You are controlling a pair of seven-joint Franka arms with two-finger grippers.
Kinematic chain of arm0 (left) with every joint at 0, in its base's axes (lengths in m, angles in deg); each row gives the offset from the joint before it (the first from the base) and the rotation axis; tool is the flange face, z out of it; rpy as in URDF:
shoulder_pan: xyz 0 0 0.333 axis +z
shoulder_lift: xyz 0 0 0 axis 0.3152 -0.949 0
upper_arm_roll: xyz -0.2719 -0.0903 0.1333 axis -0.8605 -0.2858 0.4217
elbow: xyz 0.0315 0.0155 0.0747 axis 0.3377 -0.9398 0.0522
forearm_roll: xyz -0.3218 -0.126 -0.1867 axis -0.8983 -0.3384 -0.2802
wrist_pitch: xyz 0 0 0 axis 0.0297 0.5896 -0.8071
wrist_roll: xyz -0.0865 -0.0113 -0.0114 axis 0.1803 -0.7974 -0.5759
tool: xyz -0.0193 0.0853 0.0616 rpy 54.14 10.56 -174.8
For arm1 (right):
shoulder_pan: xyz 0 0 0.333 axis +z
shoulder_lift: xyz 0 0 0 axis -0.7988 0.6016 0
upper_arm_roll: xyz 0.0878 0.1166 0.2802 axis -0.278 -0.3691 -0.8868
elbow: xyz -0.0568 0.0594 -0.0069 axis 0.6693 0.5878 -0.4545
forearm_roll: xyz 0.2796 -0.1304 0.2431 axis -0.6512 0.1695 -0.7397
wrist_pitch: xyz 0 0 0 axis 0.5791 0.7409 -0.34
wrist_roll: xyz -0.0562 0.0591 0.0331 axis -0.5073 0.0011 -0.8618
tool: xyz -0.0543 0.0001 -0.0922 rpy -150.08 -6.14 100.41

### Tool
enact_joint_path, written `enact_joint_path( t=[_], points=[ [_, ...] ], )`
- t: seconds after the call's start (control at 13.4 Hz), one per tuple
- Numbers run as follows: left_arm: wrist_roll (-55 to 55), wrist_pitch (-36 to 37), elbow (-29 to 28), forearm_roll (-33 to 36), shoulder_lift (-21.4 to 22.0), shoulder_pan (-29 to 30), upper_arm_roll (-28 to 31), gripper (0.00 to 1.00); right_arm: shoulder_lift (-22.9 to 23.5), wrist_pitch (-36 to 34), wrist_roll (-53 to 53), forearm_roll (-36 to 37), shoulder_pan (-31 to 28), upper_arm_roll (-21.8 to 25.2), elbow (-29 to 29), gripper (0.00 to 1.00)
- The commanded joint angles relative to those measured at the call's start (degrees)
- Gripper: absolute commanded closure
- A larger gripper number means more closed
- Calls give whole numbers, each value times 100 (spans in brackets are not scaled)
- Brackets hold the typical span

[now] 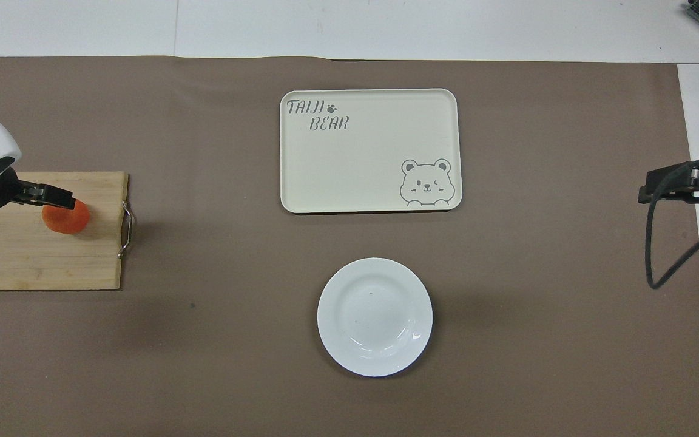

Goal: Place orange and plate with both arms
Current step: 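Lower the left gripper onto the orange and close it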

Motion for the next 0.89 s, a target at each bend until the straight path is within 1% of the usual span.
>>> enact_joint_path(
  t=[0.0,0.15,0.6,0.67,0.74,0.82],
  points=[
    [-110,-341,-258,-16,-73,36,-25,0,-38,-34,105,-24,-39,-22,9,0],
    [-102,-569,-415,-16,-82,36,-25,0,-38,-34,105,-24,-39,-22,9,0],
    [-32,-640,-486,-16,-109,36,-25,0,-38,-34,96,-24,-39,-22,9,0],
    [-14,-640,-504,-16,-100,44,-25,50,-38,-42,96,-24,-39,-22,9,0],
    [-31,-632,-469,-16,-100,53,-25,87,-38,-34,104,-24,-39,-22,9,0],
    [-57,-614,-425,-16,-108,62,-25,100,-38,-42,105,-24,-39,-22,9,0]
  ],
)
